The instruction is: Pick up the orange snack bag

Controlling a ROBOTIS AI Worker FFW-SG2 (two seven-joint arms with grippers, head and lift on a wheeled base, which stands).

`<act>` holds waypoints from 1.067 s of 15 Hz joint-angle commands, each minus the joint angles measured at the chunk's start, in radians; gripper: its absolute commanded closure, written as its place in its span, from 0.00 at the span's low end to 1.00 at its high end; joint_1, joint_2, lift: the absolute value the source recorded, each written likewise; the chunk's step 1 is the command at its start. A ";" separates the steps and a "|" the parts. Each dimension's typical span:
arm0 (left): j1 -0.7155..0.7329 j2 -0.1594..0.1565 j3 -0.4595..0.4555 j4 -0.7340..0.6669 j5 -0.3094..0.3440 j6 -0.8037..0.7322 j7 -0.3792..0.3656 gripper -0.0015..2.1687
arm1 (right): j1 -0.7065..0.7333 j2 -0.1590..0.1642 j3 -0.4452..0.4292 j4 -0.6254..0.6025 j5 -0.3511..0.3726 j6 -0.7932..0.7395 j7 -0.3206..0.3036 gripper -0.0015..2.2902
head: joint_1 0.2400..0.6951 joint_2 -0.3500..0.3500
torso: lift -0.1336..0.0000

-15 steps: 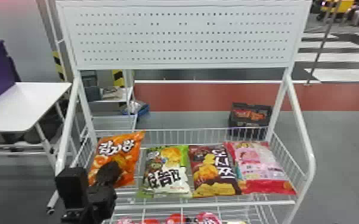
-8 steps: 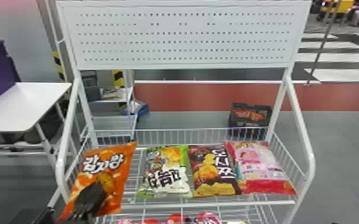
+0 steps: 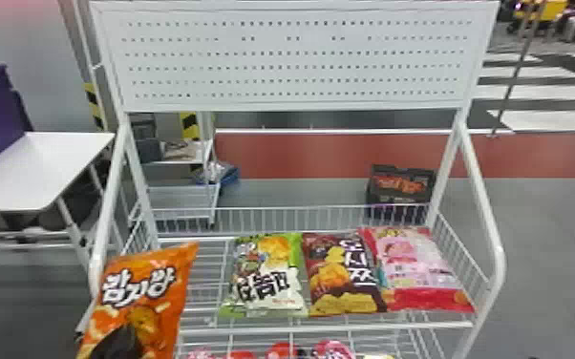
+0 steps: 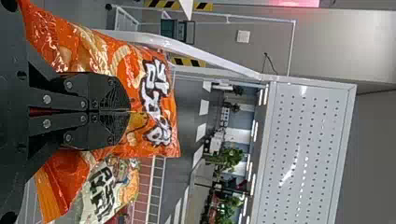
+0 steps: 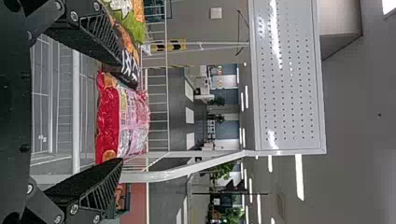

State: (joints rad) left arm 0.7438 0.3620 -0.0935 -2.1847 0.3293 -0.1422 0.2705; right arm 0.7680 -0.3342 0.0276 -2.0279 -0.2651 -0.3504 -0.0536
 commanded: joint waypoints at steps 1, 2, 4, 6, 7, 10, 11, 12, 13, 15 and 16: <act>0.051 0.002 0.006 0.006 -0.015 -0.058 -0.001 0.87 | 0.001 -0.002 0.000 0.000 0.000 0.000 0.000 0.07 | 0.57 0.50 | 1.00; 0.072 0.002 0.011 0.013 -0.018 -0.104 -0.001 0.87 | 0.001 -0.002 0.000 0.001 0.000 0.000 0.000 0.07 | 0.57 0.50 | 1.00; 0.115 0.002 0.029 0.016 -0.019 -0.159 -0.004 0.87 | 0.001 -0.003 0.000 0.003 -0.005 0.000 0.000 0.07 | 0.57 0.50 | 1.00; 0.140 0.002 0.032 0.019 -0.024 -0.193 -0.005 0.87 | 0.001 -0.003 0.000 0.003 -0.005 0.000 0.000 0.07 | 0.57 0.50 | 1.00; 0.152 0.002 0.034 0.019 -0.026 -0.202 -0.005 0.87 | 0.001 -0.003 0.000 0.003 -0.005 0.000 0.000 0.07 | 0.57 0.50 | 1.00; 0.166 0.003 0.034 0.019 -0.033 -0.205 -0.008 0.87 | 0.002 -0.005 0.000 0.001 -0.005 0.000 0.000 0.07 | 0.57 0.50 | 1.00; 0.169 0.003 0.034 0.019 -0.033 -0.208 -0.008 0.87 | 0.002 -0.005 0.000 0.001 -0.005 0.000 0.000 0.07 | 0.57 0.50 | 1.00; 0.170 0.003 0.034 0.019 -0.039 -0.211 -0.008 0.87 | 0.002 -0.005 0.000 0.001 -0.006 0.000 0.000 0.07 | 0.57 0.50 | 1.00; 0.172 0.003 0.034 0.019 -0.047 -0.211 -0.008 0.87 | 0.002 -0.005 0.000 0.001 -0.006 0.000 0.000 0.07 | 0.57 0.50 | 1.00; 0.175 0.003 0.034 0.020 -0.047 -0.217 -0.008 0.87 | 0.001 -0.005 0.000 0.001 -0.006 -0.003 0.000 0.07 | 0.57 0.50 | 1.00; 0.177 0.003 0.034 0.020 -0.047 -0.233 -0.008 0.87 | 0.001 -0.005 0.000 0.001 -0.006 -0.006 0.000 0.07 | 0.57 0.50 | 1.00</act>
State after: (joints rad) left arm 0.9181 0.3651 -0.0598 -2.1651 0.2824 -0.3617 0.2623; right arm 0.7690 -0.3390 0.0276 -2.0264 -0.2715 -0.3529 -0.0536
